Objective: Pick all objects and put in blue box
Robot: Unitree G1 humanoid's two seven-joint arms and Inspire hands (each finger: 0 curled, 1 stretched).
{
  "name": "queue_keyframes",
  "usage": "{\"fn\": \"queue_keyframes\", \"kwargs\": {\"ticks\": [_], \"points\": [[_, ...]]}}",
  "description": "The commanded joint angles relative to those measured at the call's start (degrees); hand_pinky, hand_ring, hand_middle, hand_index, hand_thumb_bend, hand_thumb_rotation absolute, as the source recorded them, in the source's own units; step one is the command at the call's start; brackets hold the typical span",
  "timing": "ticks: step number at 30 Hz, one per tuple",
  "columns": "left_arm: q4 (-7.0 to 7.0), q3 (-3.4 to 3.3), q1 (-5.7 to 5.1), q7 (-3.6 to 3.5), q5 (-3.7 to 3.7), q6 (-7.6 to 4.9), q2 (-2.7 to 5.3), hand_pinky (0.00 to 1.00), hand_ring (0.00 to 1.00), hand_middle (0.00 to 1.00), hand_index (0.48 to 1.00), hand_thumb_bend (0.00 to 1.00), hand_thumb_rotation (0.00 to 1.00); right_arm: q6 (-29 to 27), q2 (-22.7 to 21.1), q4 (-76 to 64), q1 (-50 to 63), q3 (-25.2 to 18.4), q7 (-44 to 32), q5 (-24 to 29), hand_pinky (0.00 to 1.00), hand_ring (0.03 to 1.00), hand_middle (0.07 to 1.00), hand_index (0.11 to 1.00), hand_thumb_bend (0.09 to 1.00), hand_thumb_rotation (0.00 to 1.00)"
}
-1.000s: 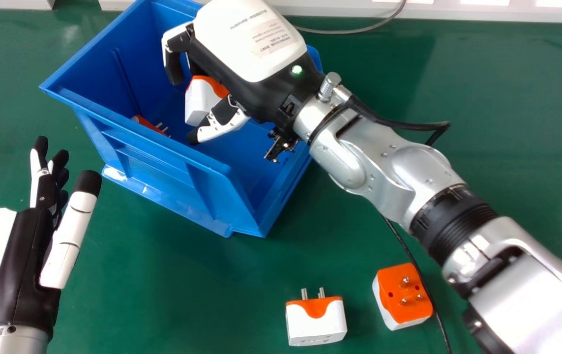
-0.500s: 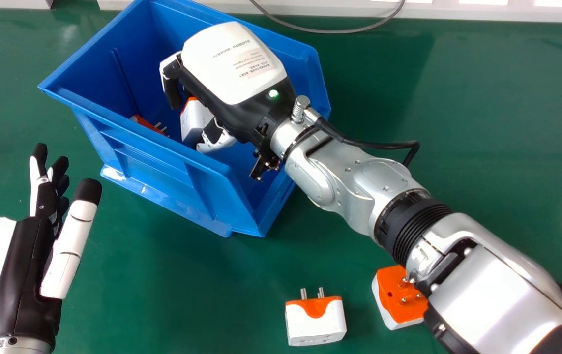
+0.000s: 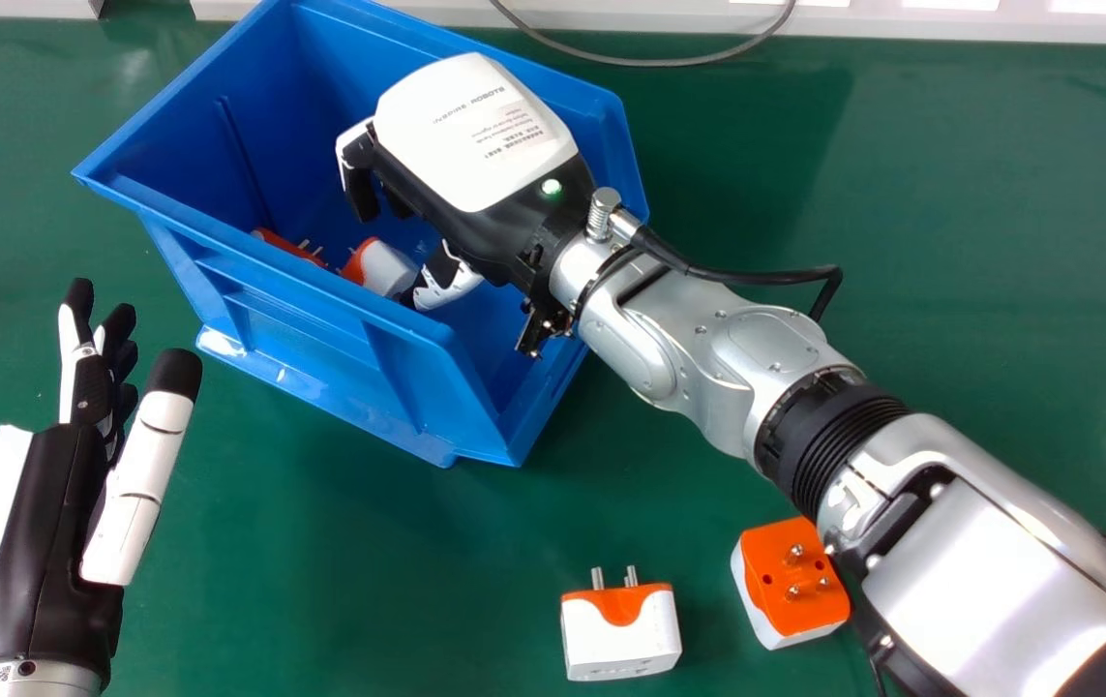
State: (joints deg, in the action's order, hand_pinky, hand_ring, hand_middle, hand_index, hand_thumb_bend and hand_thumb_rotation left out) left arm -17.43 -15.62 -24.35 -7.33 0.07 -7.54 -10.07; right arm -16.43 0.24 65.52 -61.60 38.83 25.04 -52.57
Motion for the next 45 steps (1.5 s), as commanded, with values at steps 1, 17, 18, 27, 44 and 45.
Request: {"fn": "queue_keyframes", "kwargs": {"ticks": [1,17,18,27,44,45], "points": [[-1.07,-0.12,0.29,0.13,-0.26,-0.61,-0.42,1.00,1.00,1.00,1.000,0.69,0.93,0.17,-0.80,-2.07,-1.95,0.11,1.32,-0.10,0.91,0.997,0.999,0.987,0.504,0.82],[2.02,0.25,3.24,0.20,0.58,-0.39,-1.23,1.00,1.00,1.00,1.000,0.69,0.94,4.95,-17.21,-49.38,27.36,-10.27,-6.07,2.72,0.99,1.000,1.000,1.000,0.445,0.94],[2.10,0.26,3.33,0.20,0.60,-0.40,-1.28,1.00,1.00,1.00,1.000,0.69,0.94,5.72,-17.86,-52.21,29.68,-11.06,-6.33,2.46,0.99,1.000,1.000,1.000,0.443,0.94],[3.46,0.41,5.01,0.20,0.59,-0.24,-1.99,1.00,1.00,1.00,1.000,0.70,0.94,11.20,-21.62,-70.77,51.16,-17.56,-4.37,-0.93,1.00,1.000,1.000,0.993,0.418,0.95],[5.37,-0.07,6.05,0.04,0.10,-1.45,-3.04,1.00,1.00,1.00,1.000,0.70,0.96,17.42,-20.68,-86.60,85.72,-24.85,-2.74,-6.08,0.96,1.000,1.000,0.985,0.409,0.94],[5.63,-0.12,6.12,-0.01,0.01,-1.57,-3.09,1.00,1.00,1.00,1.000,0.69,0.96,17.60,-20.41,-86.34,86.86,-24.77,-2.70,-6.27,0.95,1.000,1.000,0.986,0.414,0.94]]}}
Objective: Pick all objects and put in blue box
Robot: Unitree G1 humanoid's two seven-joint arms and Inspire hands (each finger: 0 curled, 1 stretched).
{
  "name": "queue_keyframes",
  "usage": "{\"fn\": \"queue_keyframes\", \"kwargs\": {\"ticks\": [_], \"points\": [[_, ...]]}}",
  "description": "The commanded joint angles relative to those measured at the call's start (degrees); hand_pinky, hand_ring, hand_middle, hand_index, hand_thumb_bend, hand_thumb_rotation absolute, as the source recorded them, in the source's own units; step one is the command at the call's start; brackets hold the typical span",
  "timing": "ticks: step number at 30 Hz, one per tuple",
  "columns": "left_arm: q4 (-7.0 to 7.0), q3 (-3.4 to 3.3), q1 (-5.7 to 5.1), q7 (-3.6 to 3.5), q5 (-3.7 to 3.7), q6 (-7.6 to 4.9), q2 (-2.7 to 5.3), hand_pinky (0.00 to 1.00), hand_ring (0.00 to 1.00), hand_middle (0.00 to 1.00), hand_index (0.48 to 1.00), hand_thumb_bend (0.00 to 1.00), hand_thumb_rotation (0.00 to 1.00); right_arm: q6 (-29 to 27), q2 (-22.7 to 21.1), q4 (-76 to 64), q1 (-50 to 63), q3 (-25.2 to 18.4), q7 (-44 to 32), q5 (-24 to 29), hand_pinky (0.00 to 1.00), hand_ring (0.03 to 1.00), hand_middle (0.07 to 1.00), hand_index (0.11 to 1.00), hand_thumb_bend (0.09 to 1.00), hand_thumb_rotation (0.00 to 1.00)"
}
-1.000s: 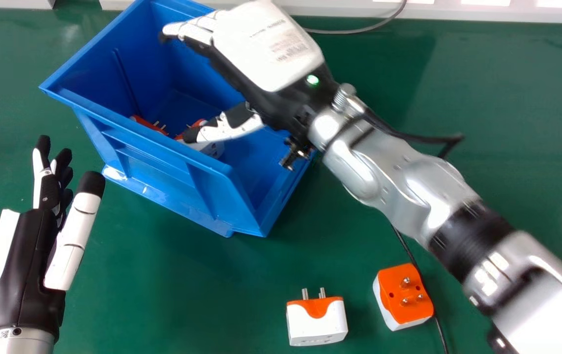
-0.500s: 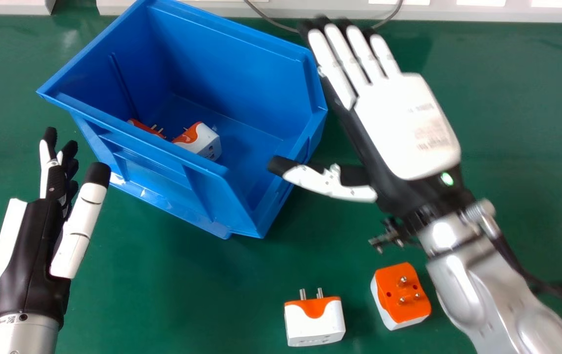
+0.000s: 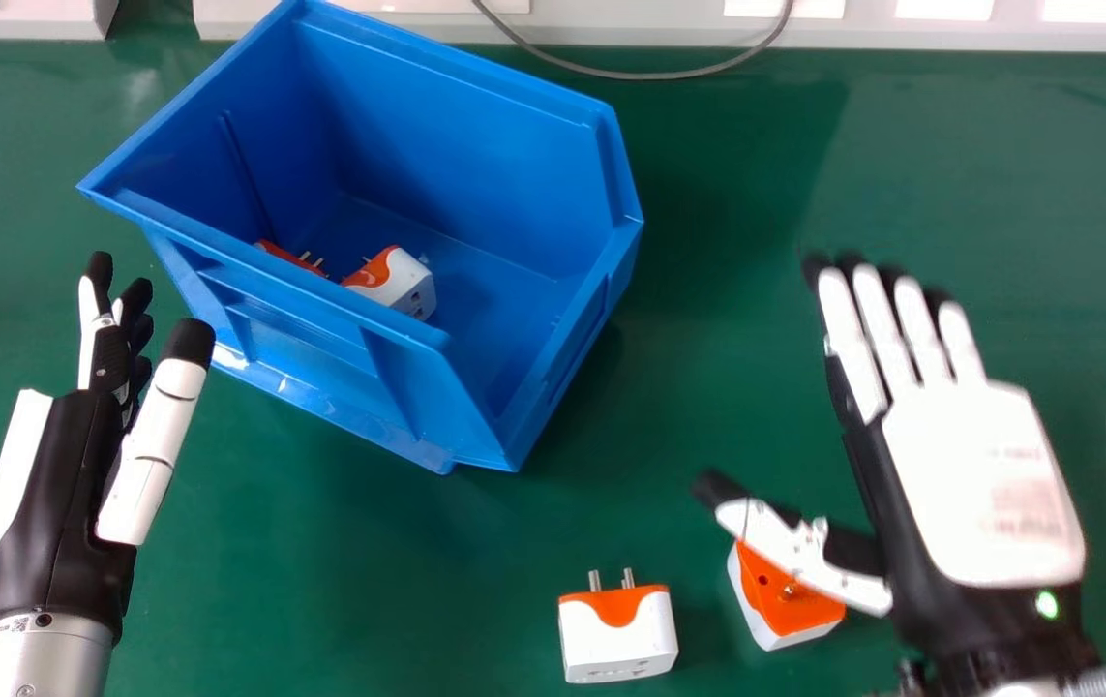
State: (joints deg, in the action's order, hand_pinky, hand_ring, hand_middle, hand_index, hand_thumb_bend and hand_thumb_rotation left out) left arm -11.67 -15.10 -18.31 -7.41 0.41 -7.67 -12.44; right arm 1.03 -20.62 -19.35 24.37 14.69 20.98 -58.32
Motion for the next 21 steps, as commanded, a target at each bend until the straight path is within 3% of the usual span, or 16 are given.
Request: {"fn": "queue_keyframes", "kwargs": {"ticks": [1,10,21], "points": [[-0.04,-0.66,0.12,0.02,-0.39,-1.47,-0.75,1.00,1.00,1.00,1.000,0.69,0.96,0.33,0.66,-1.24,1.88,-0.59,1.29,-0.64,0.95,1.000,1.000,0.986,0.417,0.94],[0.08,-0.82,0.13,-0.25,-0.91,-1.31,-1.13,1.00,1.00,1.00,1.000,0.69,0.96,2.77,0.81,1.52,6.33,-0.08,-1.63,-1.36,0.93,0.990,0.995,0.980,0.425,0.92],[0.39,-1.28,0.50,-0.63,-1.36,-0.95,-1.58,1.00,1.00,1.00,1.000,0.70,0.96,7.73,0.91,1.15,4.71,1.22,-12.11,-1.50,0.94,0.971,0.979,0.956,0.442,0.89]]}}
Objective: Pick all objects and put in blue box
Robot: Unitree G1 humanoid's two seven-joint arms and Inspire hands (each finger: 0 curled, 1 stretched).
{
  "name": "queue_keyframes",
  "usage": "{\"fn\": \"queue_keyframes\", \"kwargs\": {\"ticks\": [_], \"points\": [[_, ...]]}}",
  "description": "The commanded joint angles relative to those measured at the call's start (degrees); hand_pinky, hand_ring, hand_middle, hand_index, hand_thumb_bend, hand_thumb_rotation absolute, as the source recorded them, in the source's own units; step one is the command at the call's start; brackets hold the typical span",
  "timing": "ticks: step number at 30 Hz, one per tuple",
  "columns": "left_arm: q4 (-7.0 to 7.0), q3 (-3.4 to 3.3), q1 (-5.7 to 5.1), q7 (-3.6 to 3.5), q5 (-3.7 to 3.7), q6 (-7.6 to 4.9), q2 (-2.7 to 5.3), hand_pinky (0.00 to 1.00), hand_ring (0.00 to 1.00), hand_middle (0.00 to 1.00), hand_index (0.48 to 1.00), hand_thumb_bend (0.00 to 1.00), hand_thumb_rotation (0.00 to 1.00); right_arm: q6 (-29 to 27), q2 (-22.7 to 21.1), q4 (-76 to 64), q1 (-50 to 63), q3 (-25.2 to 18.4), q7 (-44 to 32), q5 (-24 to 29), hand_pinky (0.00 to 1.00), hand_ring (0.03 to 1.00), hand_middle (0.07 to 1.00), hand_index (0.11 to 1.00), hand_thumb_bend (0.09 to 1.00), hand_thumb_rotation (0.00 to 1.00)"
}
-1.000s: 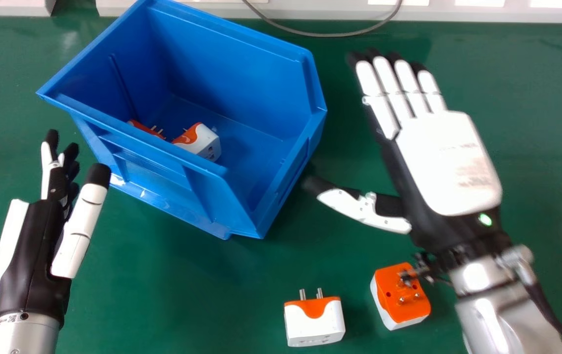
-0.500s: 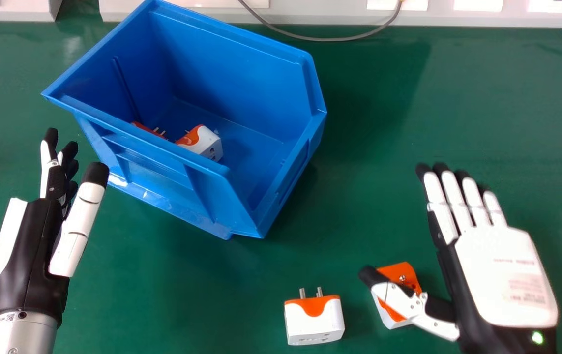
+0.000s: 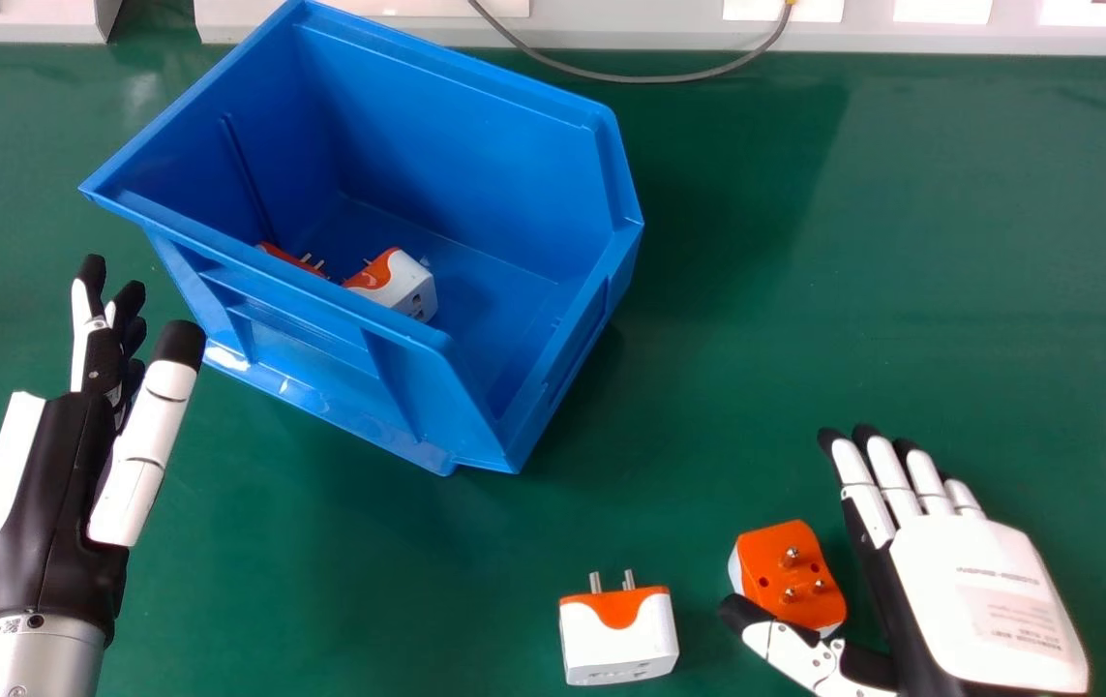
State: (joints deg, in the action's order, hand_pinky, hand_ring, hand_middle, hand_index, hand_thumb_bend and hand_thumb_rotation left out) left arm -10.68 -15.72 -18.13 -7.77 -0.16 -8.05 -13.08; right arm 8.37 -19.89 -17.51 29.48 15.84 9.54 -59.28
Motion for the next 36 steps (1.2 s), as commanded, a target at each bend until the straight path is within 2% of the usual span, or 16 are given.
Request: {"fn": "queue_keyframes", "kwargs": {"ticks": [1,15,18,21,23,32,36], "points": [[-0.65,-0.68,0.33,-0.28,-0.78,-0.52,-0.94,1.00,1.00,1.00,1.000,0.71,0.96,0.77,0.25,-0.60,-0.73,0.16,-1.36,-0.47,0.94,0.968,0.976,0.954,0.444,0.88],[-1.43,-0.91,0.37,-0.36,-0.80,0.08,-0.92,1.00,1.00,1.00,1.000,0.71,0.95,5.93,0.53,-0.14,-4.76,2.44,-9.27,-1.48,0.88,0.920,0.945,0.928,0.462,0.82],[-1.31,-0.98,0.43,-0.38,-0.84,0.15,-0.97,1.00,1.00,1.00,1.000,0.71,0.95,6.55,0.63,-0.12,-5.17,2.79,-9.54,-1.81,0.85,0.899,0.924,0.906,0.464,0.73],[-2.23,-0.98,0.40,-0.32,-0.80,0.90,-0.98,1.00,1.00,1.00,1.000,0.71,0.95,7.00,0.71,0.08,-5.78,3.06,-9.62,-2.41,0.84,0.891,0.915,0.898,0.457,0.70],[-2.53,-0.96,0.37,-0.28,-0.72,1.17,-0.94,1.00,1.00,1.00,1.000,0.71,0.95,7.09,0.68,0.34,-6.07,3.16,-9.63,-2.54,0.81,0.867,0.888,0.871,0.443,0.64],[-1.91,-1.30,0.64,-0.45,-0.89,1.19,-1.30,1.00,1.00,1.00,1.000,0.73,0.94,7.72,0.81,0.46,-6.93,3.41,-11.30,-1.94,0.75,0.812,0.840,0.827,0.411,0.58],[-2.64,-1.35,0.35,-0.39,-0.95,1.64,-1.38,1.00,1.00,1.00,1.000,0.73,0.94,8.21,1.26,0.29,-8.02,3.26,-12.78,-1.30,0.69,0.754,0.797,0.789,0.392,0.54]]}}
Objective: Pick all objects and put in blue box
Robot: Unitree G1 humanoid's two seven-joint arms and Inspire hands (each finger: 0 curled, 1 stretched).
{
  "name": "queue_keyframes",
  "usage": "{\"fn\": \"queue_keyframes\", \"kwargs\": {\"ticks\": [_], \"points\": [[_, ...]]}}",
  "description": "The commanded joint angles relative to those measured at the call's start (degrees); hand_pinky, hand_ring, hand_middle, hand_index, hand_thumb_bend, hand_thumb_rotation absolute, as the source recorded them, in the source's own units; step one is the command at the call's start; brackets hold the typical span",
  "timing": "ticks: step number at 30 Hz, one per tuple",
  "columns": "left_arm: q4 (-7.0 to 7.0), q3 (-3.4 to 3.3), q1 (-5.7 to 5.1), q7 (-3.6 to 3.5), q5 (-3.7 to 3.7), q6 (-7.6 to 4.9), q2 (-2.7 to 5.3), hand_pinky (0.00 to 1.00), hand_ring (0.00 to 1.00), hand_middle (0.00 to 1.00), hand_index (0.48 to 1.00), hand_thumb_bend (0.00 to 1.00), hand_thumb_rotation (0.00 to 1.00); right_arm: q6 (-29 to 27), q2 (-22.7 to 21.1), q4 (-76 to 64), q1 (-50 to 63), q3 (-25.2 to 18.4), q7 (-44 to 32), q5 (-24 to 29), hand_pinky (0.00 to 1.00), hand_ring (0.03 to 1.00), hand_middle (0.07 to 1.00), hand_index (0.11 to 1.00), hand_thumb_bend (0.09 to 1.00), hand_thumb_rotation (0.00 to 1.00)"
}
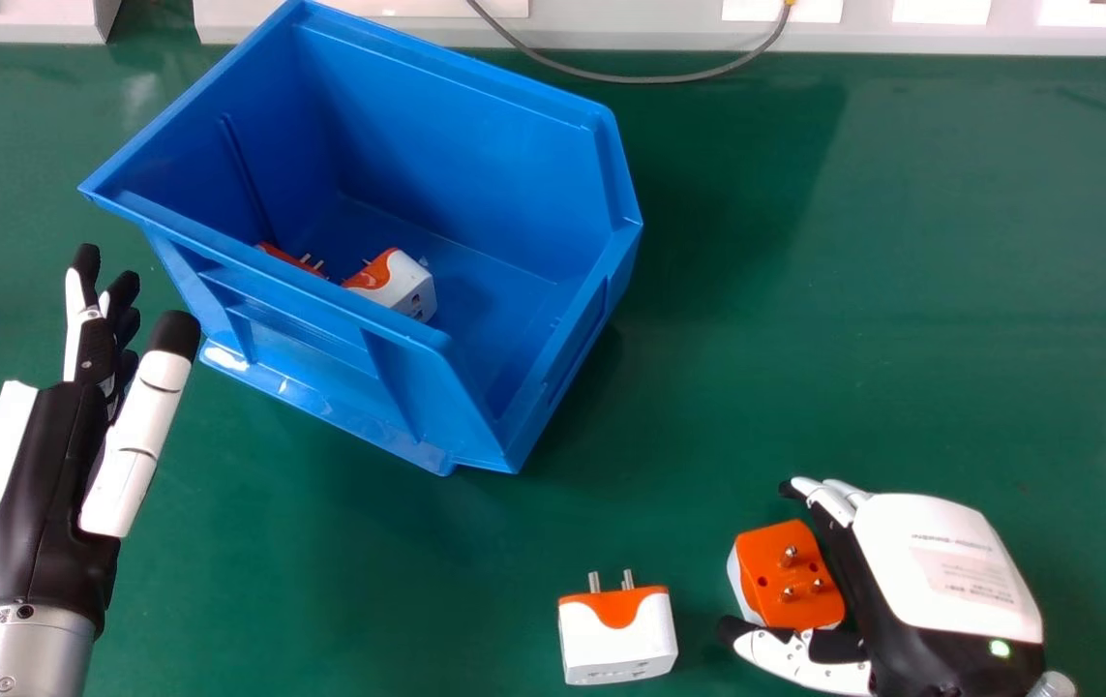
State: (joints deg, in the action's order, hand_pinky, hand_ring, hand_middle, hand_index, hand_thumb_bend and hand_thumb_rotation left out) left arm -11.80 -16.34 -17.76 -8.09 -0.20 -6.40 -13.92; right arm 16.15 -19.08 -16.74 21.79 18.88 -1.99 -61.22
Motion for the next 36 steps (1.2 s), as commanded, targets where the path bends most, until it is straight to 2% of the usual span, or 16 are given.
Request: {"fn": "queue_keyframes", "kwargs": {"ticks": [1,3,5,7,10,14,18,22,24,29,36], "points": [[-1.72,-0.73,-0.08,-0.03,-0.86,0.11,-0.54,1.00,1.00,1.00,1.000,0.73,0.94,0.59,0.62,-0.37,-0.77,0.20,-1.46,0.66,0.67,0.743,0.789,0.783,0.385,0.52],[-2.01,-0.72,-0.14,0.05,-0.72,0.31,-0.53,1.00,1.00,1.00,1.000,0.73,0.94,0.99,1.00,-0.32,-1.42,0.13,-1.59,0.66,0.56,0.648,0.691,0.724,0.354,0.35],[-2.45,-0.82,-0.37,0.03,-0.69,0.55,-0.56,1.00,1.00,1.00,1.000,0.73,0.94,1.41,1.67,-0.46,-1.66,-0.03,-0.83,0.55,0.55,0.633,0.676,0.715,0.350,0.32],[-2.63,-0.88,-0.49,-0.02,-0.69,0.68,-0.57,1.00,1.00,1.00,1.000,0.73,0.94,1.61,2.39,0.16,-1.88,-0.15,0.88,0.33,0.49,0.558,0.600,0.638,0.408,0.21],[-2.78,-0.97,-0.63,-0.10,-0.70,0.79,-0.58,1.00,1.00,1.00,1.000,0.73,0.94,2.30,3.24,1.57,-2.04,-0.26,2.66,0.05,0.40,0.483,0.554,0.557,0.459,0.11],[-3.10,-1.11,-0.70,-0.17,-0.81,1.16,-0.65,1.00,1.00,1.00,1.000,0.73,0.94,3.77,3.21,1.80,-2.54,-0.21,0.82,-0.11,0.33,0.418,0.510,0.538,0.487,0.04],[-3.90,-1.19,-0.94,-0.20,-0.78,1.67,-0.66,1.00,1.00,1.00,1.000,0.73,0.94,4.82,3.10,1.15,-2.89,0.13,-0.83,0.03,0.30,0.366,0.474,0.513,0.506,0.01],[-4.04,-1.32,-1.10,-0.26,-0.75,1.82,-0.61,1.00,1.00,1.00,1.000,0.73,0.94,5.24,3.20,0.39,-2.69,-0.01,-1.60,0.42,0.30,0.381,0.475,0.503,0.509,0.01],[-4.22,-1.37,-1.19,-0.28,-0.70,1.83,-0.53,1.00,1.00,1.00,1.000,0.73,0.94,5.26,3.23,0.13,-2.48,-0.12,-1.65,0.56,0.32,0.420,0.486,0.487,0.512,0.00],[-4.85,-1.29,-1.48,-0.23,-0.57,1.93,-0.36,1.00,1.00,1.00,1.000,0.73,0.94,5.35,3.34,-0.38,-1.94,-0.31,-1.46,0.68,0.37,0.472,0.539,0.488,0.489,0.12],[-4.55,-1.09,-1.41,-0.18,-0.46,1.82,-0.24,1.00,1.00,1.00,1.000,0.73,0.94,4.43,4.51,-4.27,0.66,-1.54,1.36,1.71,0.37,0.453,0.514,0.486,0.483,0.14]]}}
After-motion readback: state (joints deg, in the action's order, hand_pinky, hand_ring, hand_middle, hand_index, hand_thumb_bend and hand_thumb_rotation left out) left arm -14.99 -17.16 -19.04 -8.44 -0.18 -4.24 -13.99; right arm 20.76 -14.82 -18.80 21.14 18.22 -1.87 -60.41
